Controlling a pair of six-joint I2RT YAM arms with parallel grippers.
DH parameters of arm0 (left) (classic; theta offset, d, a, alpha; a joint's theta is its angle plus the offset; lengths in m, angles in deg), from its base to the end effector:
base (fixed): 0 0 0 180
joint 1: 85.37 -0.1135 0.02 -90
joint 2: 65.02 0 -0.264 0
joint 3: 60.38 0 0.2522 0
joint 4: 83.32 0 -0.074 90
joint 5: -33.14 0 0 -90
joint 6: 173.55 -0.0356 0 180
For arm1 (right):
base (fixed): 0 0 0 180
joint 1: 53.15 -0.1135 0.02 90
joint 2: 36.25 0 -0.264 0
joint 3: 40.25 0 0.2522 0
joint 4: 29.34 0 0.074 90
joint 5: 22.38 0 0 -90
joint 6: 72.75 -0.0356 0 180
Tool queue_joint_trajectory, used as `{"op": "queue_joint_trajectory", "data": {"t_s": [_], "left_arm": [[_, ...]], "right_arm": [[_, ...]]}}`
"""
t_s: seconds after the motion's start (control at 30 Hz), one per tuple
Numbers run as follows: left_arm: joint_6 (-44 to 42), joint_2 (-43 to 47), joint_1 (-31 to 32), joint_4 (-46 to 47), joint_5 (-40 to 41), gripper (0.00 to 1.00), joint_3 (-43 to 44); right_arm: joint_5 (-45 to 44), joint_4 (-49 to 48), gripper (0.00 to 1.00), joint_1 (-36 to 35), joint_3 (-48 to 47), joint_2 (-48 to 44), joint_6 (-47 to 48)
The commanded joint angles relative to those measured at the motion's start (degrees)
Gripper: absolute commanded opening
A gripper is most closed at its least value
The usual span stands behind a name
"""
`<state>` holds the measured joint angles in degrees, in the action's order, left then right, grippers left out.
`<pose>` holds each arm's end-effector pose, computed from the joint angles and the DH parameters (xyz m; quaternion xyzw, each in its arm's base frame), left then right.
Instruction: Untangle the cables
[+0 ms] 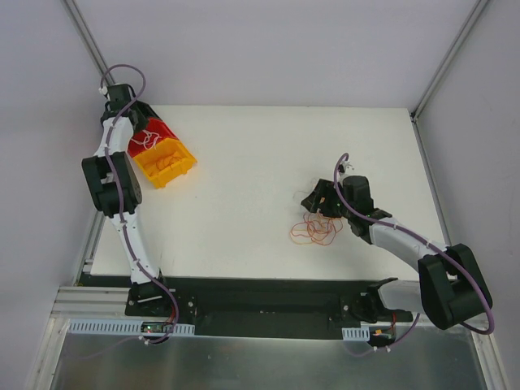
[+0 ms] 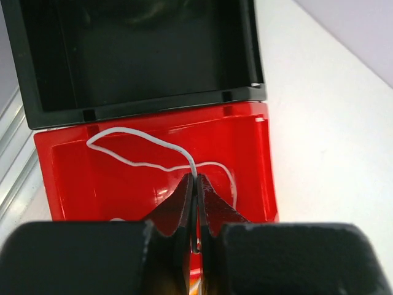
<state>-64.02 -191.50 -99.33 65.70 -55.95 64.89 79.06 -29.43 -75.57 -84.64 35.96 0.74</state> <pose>0.5063 0.1264 0.2621 -0.2559 0.8372 -0.0165 0.4831 0.2365 0.1052 0.1965 -0.0954 0.8479 0.2519 0.4566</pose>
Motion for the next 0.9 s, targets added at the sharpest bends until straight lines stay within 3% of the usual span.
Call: {"op": "queue_joint_trajectory", "data": {"t_s": [0.0, 0.4, 0.6, 0.77, 0.87], "left_arm": [[5.2, -1.3, -0.1, 2.1, 4.1, 0.00, -0.2], [6.2, -8.2, -0.3, -1.0, 1.5, 0.00, 5.0], [4.3, -7.5, -0.5, -5.4, -0.2, 0.02, 9.1], [3.5, 1.8, -0.5, -6.8, 1.6, 0.45, 5.1], [2.9, 9.2, -0.3, -8.1, 1.6, 0.59, 2.8]], "right_arm": [[0.9, -1.3, 0.73, 0.3, -2.2, 0.4, -0.6], [0.9, -1.4, 0.73, 0.4, -2.2, 0.1, -0.6], [1.0, -1.4, 0.73, 0.4, -2.2, 0.1, -0.7], [1.2, -1.7, 0.73, 0.4, -1.6, -0.5, -0.7], [1.0, -1.7, 0.73, 0.4, -1.3, -1.2, -0.7]]}}
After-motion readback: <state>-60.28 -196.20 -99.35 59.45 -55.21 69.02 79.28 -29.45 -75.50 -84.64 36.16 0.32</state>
